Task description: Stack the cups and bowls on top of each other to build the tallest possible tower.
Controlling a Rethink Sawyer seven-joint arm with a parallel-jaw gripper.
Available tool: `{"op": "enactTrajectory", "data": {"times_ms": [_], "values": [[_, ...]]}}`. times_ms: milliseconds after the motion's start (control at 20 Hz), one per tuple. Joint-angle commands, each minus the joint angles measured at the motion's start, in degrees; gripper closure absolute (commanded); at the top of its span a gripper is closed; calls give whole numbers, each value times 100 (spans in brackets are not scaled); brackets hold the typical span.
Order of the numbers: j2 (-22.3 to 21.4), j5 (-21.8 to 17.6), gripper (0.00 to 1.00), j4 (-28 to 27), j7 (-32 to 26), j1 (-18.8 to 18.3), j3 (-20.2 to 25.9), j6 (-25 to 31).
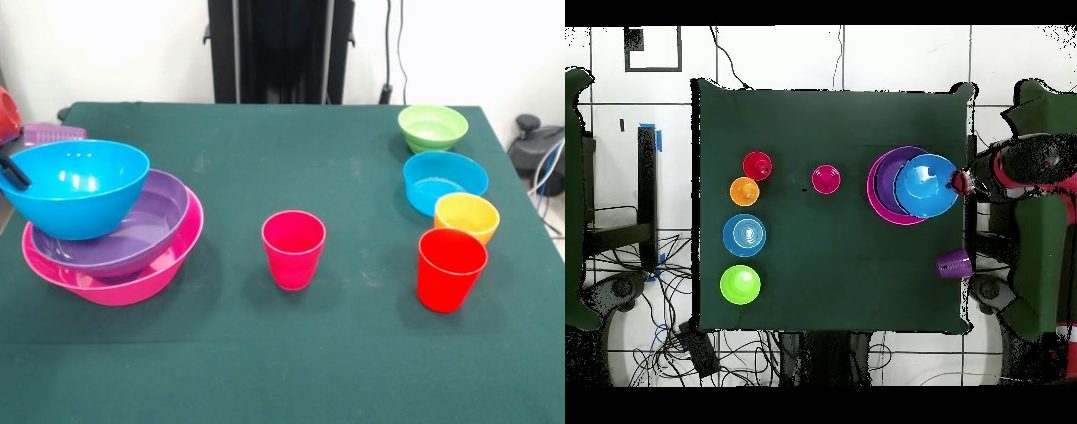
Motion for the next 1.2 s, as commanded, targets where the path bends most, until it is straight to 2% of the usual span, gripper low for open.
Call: {"op": "enactTrajectory", "data": {"times_ms": [50, 1200], "values": [[33, 39, 100, 153, -1272, 298, -351, 619], [5, 302, 100, 318, -869, 340, -503, 764]]}}
